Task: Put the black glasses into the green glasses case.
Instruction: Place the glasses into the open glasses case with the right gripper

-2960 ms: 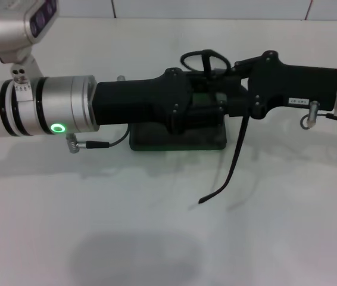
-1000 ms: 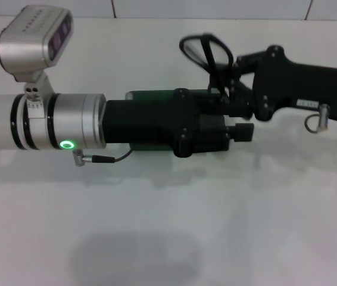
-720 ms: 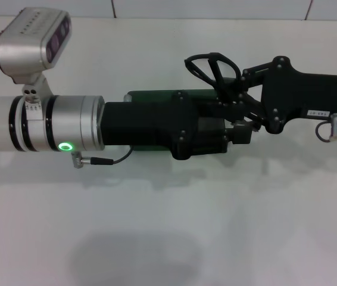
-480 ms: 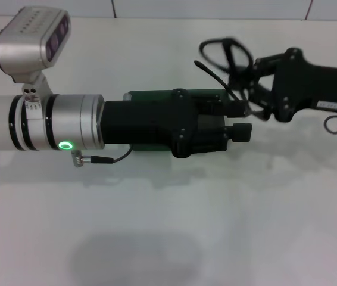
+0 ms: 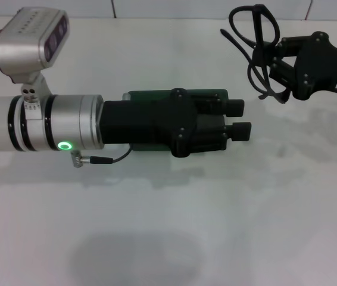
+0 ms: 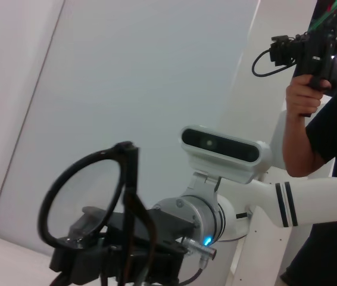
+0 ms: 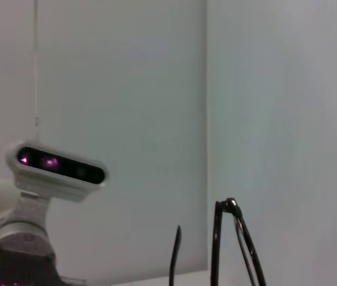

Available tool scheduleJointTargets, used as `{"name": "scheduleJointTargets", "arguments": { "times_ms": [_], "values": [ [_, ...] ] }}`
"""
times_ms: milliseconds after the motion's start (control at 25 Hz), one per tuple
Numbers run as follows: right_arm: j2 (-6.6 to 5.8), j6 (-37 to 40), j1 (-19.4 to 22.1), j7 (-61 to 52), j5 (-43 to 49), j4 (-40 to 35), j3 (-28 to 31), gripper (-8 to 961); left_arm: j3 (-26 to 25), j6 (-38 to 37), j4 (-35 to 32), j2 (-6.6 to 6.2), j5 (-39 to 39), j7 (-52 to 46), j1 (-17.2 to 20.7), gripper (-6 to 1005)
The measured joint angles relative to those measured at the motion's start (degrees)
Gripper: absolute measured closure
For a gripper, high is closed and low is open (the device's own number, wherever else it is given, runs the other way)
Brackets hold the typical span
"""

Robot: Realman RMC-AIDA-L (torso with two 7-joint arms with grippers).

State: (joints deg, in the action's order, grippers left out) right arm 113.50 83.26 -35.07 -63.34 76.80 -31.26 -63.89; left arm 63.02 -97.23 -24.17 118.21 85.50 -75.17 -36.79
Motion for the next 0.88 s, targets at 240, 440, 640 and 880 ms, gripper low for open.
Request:
{"name": "scheduleJointTargets", "arguments": {
  "times_ms": [240, 440, 640, 880],
  "values": [
    [0.16, -2.4, 0.6, 0.3, 0.4, -0.2, -0.4, 830, -3.1, -0.1, -0.1, -0.74, -0.8, 0.9, 1.9, 480],
    [1.22, -4.8, 1.2, 0.7, 6.0, -3.2, -0.6, 824, -17.7, 2.0, 0.1, 0.11, -1.0, 2.2, 6.6, 477],
    [2.64, -10.0, 0.1, 0.2, 11.6, -8.0, -6.4, 818, -27.0, 5.6, 1.4, 1.54, -1.4, 3.9, 8.7, 473],
    [2.68, -28.4, -0.7, -4.3, 11.7, -17.1, -26.7, 811, -29.4, 9.0, 4.2, 1.37, -3.7, 5.3, 9.0, 469]
  ]
}}
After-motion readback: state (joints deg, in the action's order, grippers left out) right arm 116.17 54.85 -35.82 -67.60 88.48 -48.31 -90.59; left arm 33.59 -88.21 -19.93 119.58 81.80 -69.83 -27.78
